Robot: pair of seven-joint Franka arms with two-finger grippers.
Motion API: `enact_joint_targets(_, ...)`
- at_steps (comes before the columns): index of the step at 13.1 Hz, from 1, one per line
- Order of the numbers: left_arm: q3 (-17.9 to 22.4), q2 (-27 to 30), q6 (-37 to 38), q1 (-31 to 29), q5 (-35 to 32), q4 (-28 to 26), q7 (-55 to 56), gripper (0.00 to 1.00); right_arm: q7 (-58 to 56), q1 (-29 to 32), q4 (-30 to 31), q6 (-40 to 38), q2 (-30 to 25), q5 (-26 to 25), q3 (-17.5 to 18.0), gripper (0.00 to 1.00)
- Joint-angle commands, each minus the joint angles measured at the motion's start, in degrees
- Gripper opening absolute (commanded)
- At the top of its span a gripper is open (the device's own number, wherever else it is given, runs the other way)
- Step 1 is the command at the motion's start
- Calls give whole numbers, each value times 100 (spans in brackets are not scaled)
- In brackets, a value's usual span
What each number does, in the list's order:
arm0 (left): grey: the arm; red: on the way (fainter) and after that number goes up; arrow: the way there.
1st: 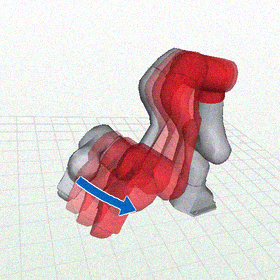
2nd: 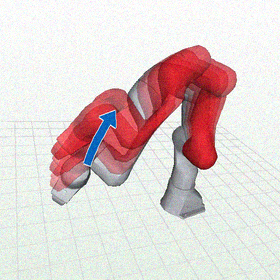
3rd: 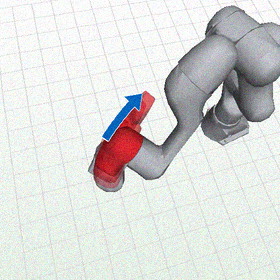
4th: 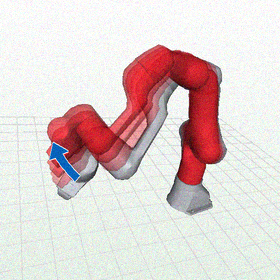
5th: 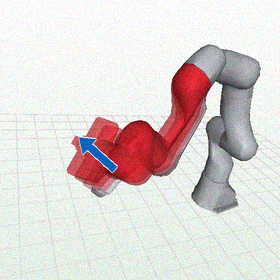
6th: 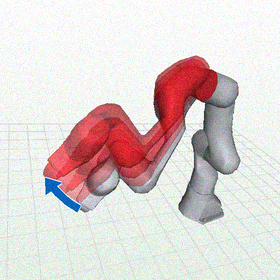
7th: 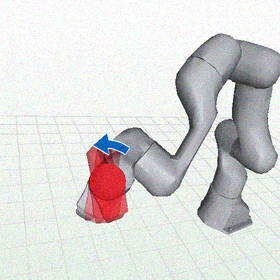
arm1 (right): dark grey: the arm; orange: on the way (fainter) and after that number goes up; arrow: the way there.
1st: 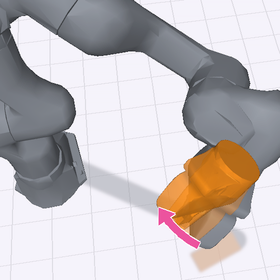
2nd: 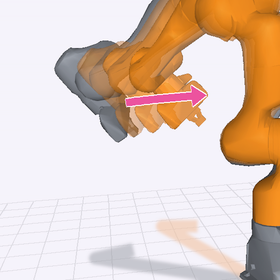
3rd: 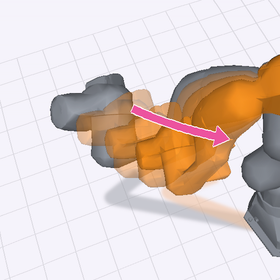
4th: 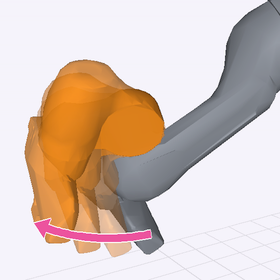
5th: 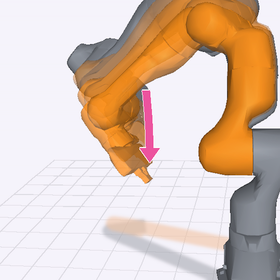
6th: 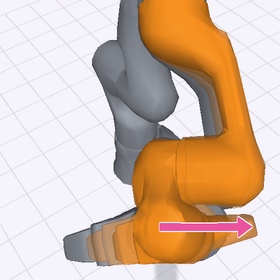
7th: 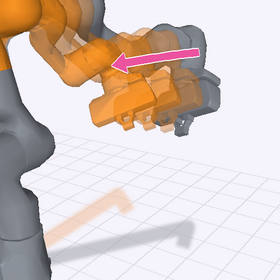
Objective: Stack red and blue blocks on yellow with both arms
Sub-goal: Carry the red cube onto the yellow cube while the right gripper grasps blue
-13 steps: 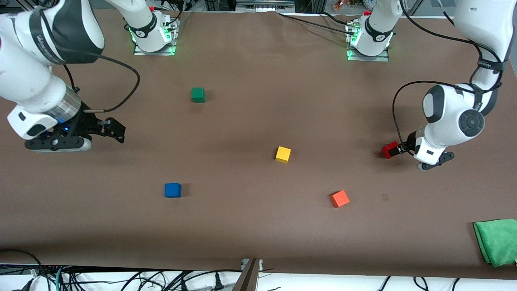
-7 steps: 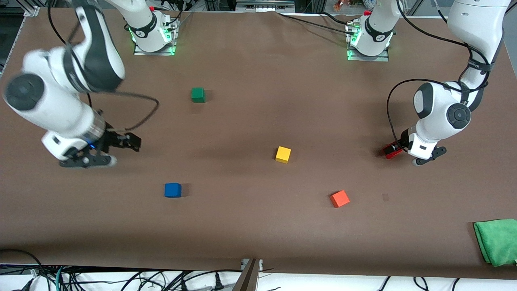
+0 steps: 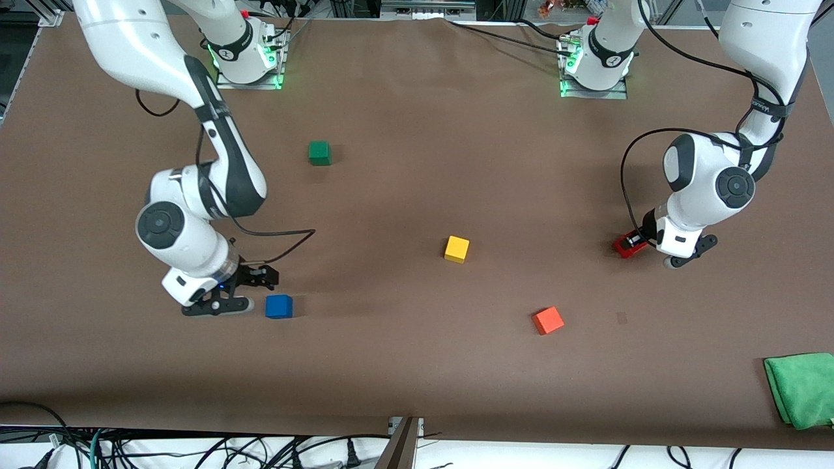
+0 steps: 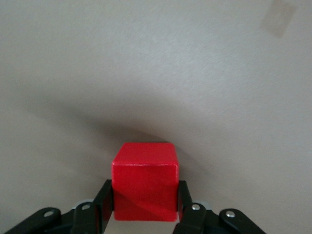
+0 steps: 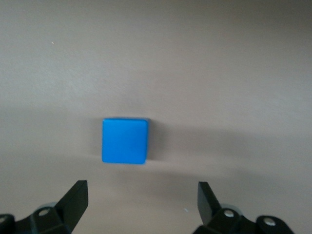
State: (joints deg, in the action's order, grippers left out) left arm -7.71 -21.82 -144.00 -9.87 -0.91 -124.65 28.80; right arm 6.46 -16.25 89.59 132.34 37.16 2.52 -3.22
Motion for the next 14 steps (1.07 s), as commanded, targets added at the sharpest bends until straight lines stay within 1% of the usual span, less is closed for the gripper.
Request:
enact_joint_targets(1,-239,186,598,230,39,509,73,13,-101,25,-792,-24,694,451,23,99)
enact_joint_targets(3,-406,196,1336,668,39,1115,73,7,-101,34,-1004,11,949,451,32,99)
enact_joint_targets(5,-416,117,2083,1370,30,1826,81,7,-75,25,-1093,370,1178,478,49,97)
enact_joint_targets(7,-407,-76,2569,2090,30,2442,82,7,-101,25,-1102,398,1258,478,50,92)
enact_joint_targets(8,-398,-181,2588,2468,30,2593,82,7,-110,25,-1102,398,1258,478,50,87)
enact_joint_targets(9,-407,-287,2579,2759,-5,2734,73,8,-127,25,-1102,398,1284,478,50,79)
enact_joint_targets(12,-407,-848,2588,3560,-373,3305,99,9,-119,34,-1102,276,1232,495,50,40)
enact_joint_targets(13,-407,-1050,2562,3710,-444,3454,117,14,-119,34,-1110,119,1197,495,50,28)
enact_joint_targets(14,-398,-1235,2544,3807,-532,3604,125,16,-110,34,-1154,-170,1118,487,50,19)
